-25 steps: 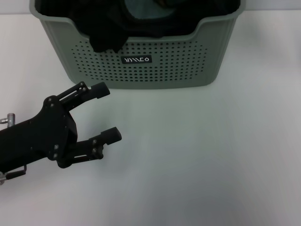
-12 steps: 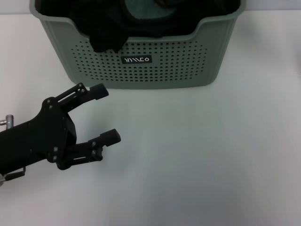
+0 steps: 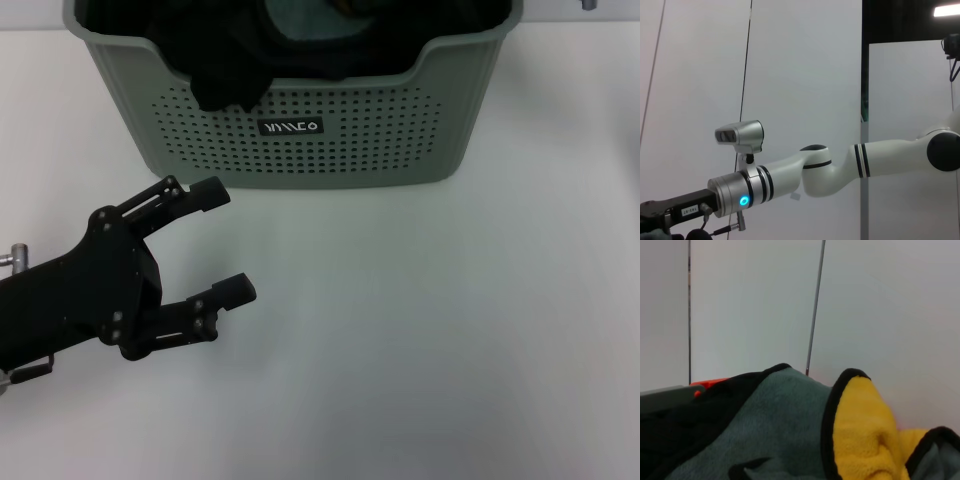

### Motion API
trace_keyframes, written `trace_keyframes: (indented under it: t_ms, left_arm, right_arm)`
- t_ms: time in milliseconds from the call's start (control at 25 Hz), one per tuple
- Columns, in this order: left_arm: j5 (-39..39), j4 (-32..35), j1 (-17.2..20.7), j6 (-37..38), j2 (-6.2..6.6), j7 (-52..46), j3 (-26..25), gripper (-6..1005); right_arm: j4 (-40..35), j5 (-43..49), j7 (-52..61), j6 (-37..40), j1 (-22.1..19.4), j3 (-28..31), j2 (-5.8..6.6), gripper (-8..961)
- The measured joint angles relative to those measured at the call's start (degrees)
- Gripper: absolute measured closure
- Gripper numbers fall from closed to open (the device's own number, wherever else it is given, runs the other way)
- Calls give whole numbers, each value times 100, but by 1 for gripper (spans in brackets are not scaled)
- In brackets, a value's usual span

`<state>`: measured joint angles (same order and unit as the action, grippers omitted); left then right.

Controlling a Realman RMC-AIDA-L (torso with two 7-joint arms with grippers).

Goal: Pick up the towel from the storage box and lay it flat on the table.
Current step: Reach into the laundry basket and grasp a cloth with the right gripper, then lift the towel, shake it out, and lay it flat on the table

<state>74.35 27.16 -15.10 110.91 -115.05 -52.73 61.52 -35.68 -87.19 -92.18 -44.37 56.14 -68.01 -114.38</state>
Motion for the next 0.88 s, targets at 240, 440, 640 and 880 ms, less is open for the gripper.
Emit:
trace_keyframes:
  t_ms: [240, 440, 640, 880]
  left_arm:
    - [-15, 0, 3, 0, 0, 0, 0, 118]
    - [-20, 0, 7, 0, 0, 0, 0, 118]
    - [-28, 0, 19, 0, -4, 0, 0, 118]
    - [-28, 0, 33, 0, -7, 6, 0, 118]
  right_arm:
    - [-48, -2, -58, 65, -73, 24, -26, 819]
    - [-212, -2, -78, -20, -159, 16, -30, 933]
    - [-859, -55, -146, -232, -534, 29, -112, 937]
    - [-1809, -900, -590, -1412, -1183, 60, -119, 942]
